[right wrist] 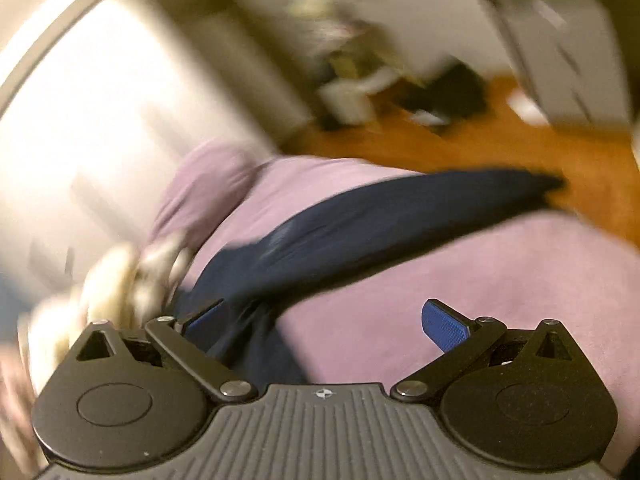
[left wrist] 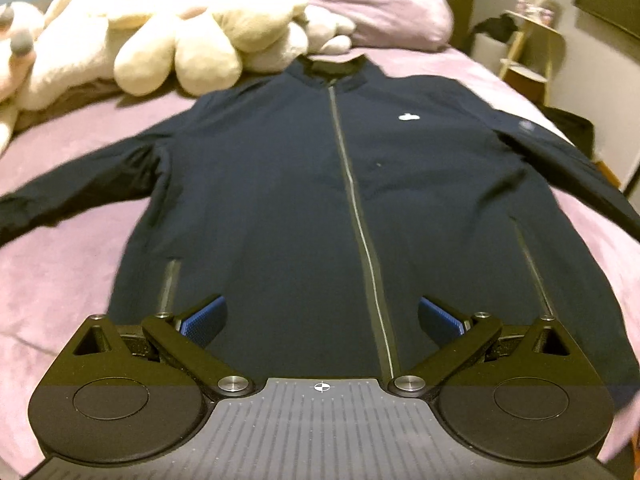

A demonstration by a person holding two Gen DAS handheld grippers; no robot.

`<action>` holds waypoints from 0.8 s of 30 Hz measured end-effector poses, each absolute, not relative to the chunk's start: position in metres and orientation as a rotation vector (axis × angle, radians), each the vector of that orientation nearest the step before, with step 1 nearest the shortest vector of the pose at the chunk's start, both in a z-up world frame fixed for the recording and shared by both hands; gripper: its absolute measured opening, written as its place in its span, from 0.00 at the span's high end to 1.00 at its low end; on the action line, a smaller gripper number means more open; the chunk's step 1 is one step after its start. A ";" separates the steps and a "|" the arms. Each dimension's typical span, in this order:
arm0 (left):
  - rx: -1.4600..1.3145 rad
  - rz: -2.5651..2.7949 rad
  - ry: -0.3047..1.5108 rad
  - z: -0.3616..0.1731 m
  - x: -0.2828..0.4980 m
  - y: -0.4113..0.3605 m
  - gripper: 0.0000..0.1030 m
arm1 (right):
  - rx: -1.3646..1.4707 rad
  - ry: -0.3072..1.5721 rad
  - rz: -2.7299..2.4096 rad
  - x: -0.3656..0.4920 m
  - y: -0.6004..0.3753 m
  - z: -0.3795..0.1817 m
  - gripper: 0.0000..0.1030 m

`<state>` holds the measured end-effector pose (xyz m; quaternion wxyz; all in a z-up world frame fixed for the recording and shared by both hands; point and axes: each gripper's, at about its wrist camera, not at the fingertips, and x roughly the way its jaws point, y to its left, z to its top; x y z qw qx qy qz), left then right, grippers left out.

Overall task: Fold large clothes
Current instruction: 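Grasp the sleeve cuff with the right gripper while the left gripper moves over the jacket body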

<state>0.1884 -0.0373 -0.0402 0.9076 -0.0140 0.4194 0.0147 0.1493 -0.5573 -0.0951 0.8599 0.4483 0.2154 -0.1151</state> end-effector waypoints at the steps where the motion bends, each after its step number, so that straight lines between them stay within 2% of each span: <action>1: -0.037 0.040 0.870 -0.045 0.201 -0.036 0.00 | 1.018 0.442 -0.291 0.155 -0.578 -0.108 0.16; 2: -0.045 0.050 0.871 -0.049 0.211 -0.036 0.00 | 1.064 0.438 -0.328 0.160 -0.591 -0.119 0.25; 3: -0.052 0.058 0.868 -0.053 0.221 -0.035 0.00 | 1.115 0.438 -0.389 0.165 -0.605 -0.131 0.28; 7: -0.083 0.088 0.857 -0.070 0.252 -0.034 0.00 | 1.297 0.394 -0.476 0.175 -0.638 -0.173 0.34; 10: -0.115 0.107 0.900 -0.084 0.269 -0.031 0.00 | 1.384 0.347 -0.507 0.186 -0.646 -0.190 0.51; 12: -0.133 0.107 0.925 -0.091 0.272 -0.026 0.00 | 1.405 0.368 -0.529 0.196 -0.651 -0.197 0.74; 13: -0.138 0.104 0.932 -0.093 0.272 -0.022 0.00 | 1.381 0.394 -0.533 0.202 -0.653 -0.197 0.78; 16: -0.128 0.111 0.917 -0.091 0.269 -0.010 0.00 | 1.150 0.472 -0.571 0.221 -0.649 -0.162 0.86; 18: -0.134 0.131 0.896 -0.084 0.267 0.000 0.00 | 0.856 0.450 -0.566 0.240 -0.621 -0.115 0.88; 21: -0.192 0.099 0.846 -0.070 0.266 0.015 0.00 | 0.388 0.401 -0.372 0.270 -0.523 -0.050 0.88; 24: -0.229 0.058 0.797 -0.056 0.267 0.024 0.00 | 0.066 0.390 -0.110 0.289 -0.410 -0.031 0.88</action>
